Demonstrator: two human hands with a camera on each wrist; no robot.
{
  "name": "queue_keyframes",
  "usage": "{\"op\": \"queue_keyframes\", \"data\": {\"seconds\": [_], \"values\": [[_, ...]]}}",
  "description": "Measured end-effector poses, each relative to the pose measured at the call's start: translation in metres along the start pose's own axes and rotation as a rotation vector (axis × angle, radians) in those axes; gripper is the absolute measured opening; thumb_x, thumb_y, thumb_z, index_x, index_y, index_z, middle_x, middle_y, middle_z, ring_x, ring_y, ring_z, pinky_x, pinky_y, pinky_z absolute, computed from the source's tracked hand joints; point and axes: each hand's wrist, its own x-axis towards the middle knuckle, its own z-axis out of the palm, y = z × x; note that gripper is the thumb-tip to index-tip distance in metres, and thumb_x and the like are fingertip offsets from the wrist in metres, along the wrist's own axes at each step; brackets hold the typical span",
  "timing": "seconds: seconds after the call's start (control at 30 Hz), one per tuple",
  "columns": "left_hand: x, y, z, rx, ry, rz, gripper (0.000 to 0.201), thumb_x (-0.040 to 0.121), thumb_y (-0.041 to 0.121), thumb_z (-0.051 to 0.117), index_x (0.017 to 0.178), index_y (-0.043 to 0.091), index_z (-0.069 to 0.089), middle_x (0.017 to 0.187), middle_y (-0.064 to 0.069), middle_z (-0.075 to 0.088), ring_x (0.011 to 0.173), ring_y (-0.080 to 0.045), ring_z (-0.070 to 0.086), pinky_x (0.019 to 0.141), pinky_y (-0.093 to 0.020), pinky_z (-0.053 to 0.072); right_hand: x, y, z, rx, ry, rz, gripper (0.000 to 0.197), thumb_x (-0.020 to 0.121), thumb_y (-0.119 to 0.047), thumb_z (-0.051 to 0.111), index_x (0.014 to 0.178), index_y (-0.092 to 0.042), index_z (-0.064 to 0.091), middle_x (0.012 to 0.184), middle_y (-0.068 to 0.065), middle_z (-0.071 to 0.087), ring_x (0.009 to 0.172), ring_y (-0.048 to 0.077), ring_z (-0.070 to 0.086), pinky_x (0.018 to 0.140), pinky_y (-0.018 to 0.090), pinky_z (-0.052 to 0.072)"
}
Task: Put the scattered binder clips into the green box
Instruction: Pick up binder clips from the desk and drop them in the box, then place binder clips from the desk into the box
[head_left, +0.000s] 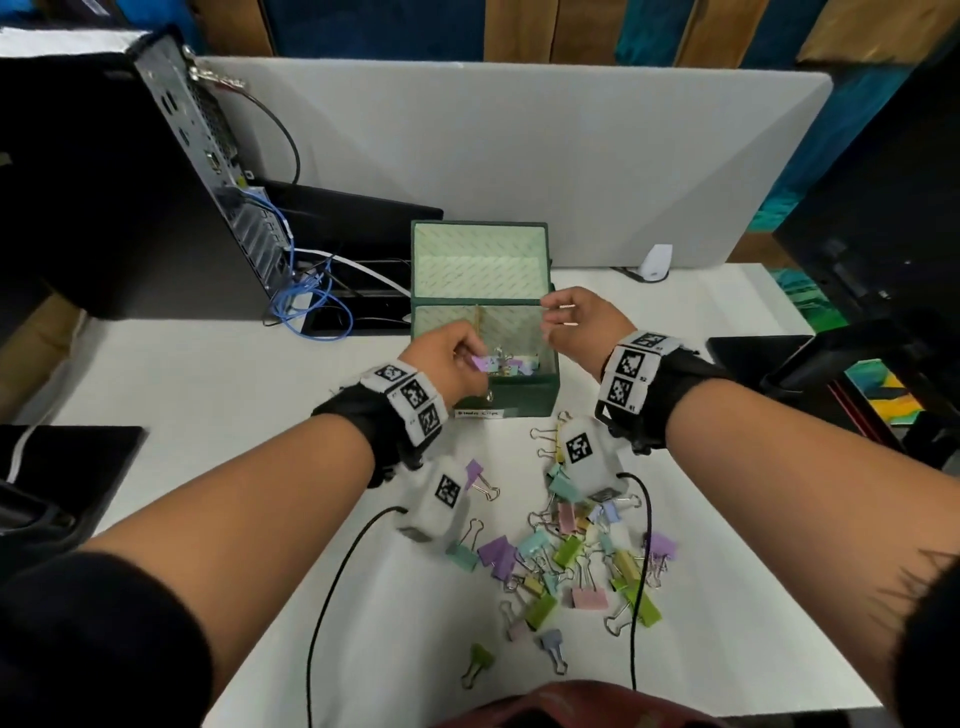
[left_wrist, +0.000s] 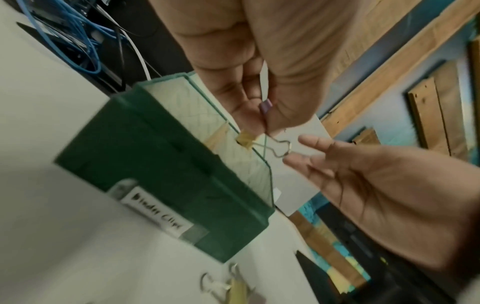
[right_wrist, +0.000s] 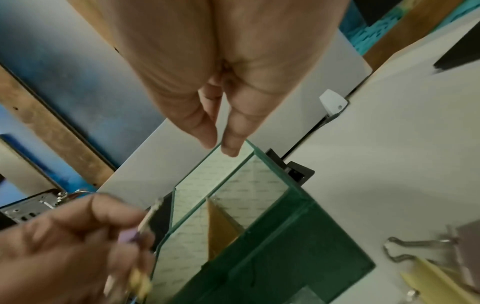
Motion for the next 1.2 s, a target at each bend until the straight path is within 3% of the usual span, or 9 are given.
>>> {"op": "queue_keyframes", "data": {"seconds": [0.13,0.23,0.3,0.4,0.5,0.7,0.83,1.0,1.2], "values": [[0.025,0.014,0.004,-0.018,0.071,0.028,0.016,0.077,0.007,0.065,0.085,0.018,0.056,0.07,0.009,0.053,0.063,-0.007,0.049,0.06,-0.015,0.043,-0.019,0.016,-0.009,-0.127,-0.021,0.006,0.027,0.087,-0.001,0.052,0.108,-0.015,0.06,0.105,-0.002,0.059,0.096,0.012,0.058,0.059,0.001,0.042],[0.038,0.017,0.01,0.004,0.077,0.015,0.015,0.078,0.01,0.065,0.086,0.019,0.057,0.07,0.008,0.053,0.061,-0.005,0.049,0.054,-0.008,0.042,-0.04,0.033,-0.014,-0.255,-0.172,0.082,0.025,0.088,-0.002,0.05,0.095,-0.022,0.062,0.101,-0.001,0.061,0.091,0.02,0.064,0.069,0.022,0.055],[0.042,0.016,0.014,0.002,0.073,0.01,0.017,0.078,0.01,0.066,0.087,0.02,0.056,0.074,0.008,0.056,0.063,-0.005,0.051,0.049,-0.001,0.039,-0.05,0.044,-0.016,-0.394,-0.281,0.088,0.028,0.084,0.001,0.05,0.088,-0.025,0.061,0.101,0.001,0.063,0.099,0.025,0.065,0.083,0.032,0.054],[0.042,0.013,0.019,-0.011,0.002,-0.023,0.027,0.078,0.012,0.07,0.099,0.022,0.058,0.107,0.003,0.062,0.097,-0.014,0.061,0.076,-0.012,0.045,-0.058,0.056,-0.017,-0.596,-0.382,0.091,0.027,0.084,-0.001,0.05,0.099,-0.018,0.066,0.115,0.006,0.063,0.109,0.024,0.059,0.094,0.031,0.047],[0.036,0.007,0.019,0.022,-0.053,-0.007,0.041,0.078,0.013,0.071,0.116,0.021,0.057,0.132,-0.003,0.054,0.125,-0.018,0.05,0.094,-0.023,0.037,-0.056,0.064,-0.014,-0.725,-0.409,0.099,0.034,0.086,-0.004,0.046,0.112,-0.017,0.064,0.126,0.007,0.056,0.115,0.024,0.054,0.099,0.03,0.044],[0.014,-0.005,0.012,0.002,0.037,0.04,0.019,0.078,0.013,0.068,0.097,0.018,0.064,0.106,-0.004,0.063,0.099,-0.015,0.06,0.08,-0.02,0.046,-0.041,0.077,-0.003,-0.873,-0.462,0.046,0.045,0.086,-0.008,0.05,0.128,-0.025,0.051,0.135,0.005,0.046,0.122,0.026,0.049,0.107,0.035,0.04],[-0.007,-0.022,0.012,0.12,-0.183,0.023,0.016,0.078,0.011,0.068,0.089,0.022,0.063,0.082,0.008,0.058,0.075,-0.011,0.057,0.075,-0.023,0.048,-0.033,0.082,0.007,-0.962,-0.494,-0.002,0.055,0.087,-0.01,0.052,0.138,-0.027,0.041,0.144,0.002,0.041,0.128,0.027,0.044,0.108,0.039,0.038],[-0.024,-0.047,0.024,0.541,-0.507,0.019,0.036,0.079,0.024,0.068,0.114,0.029,0.058,0.119,0.004,0.052,0.111,-0.018,0.054,0.096,-0.03,0.046,-0.031,0.085,0.01,-0.981,-0.501,0.082,0.057,0.088,-0.021,0.058,0.14,-0.028,0.038,0.152,0.002,0.027,0.132,0.029,0.041,0.11,0.038,0.037],[-0.032,-0.057,0.043,0.595,-0.574,0.096,0.045,0.082,0.009,0.056,0.123,0.027,0.055,0.127,-0.004,0.052,0.117,-0.024,0.051,0.102,-0.033,0.042,-0.034,0.087,0.015,-0.959,-0.45,0.096,0.048,0.083,-0.017,0.062,0.128,-0.028,0.049,0.13,0.007,0.045,0.118,0.03,0.05,0.1,0.036,0.044]]}}
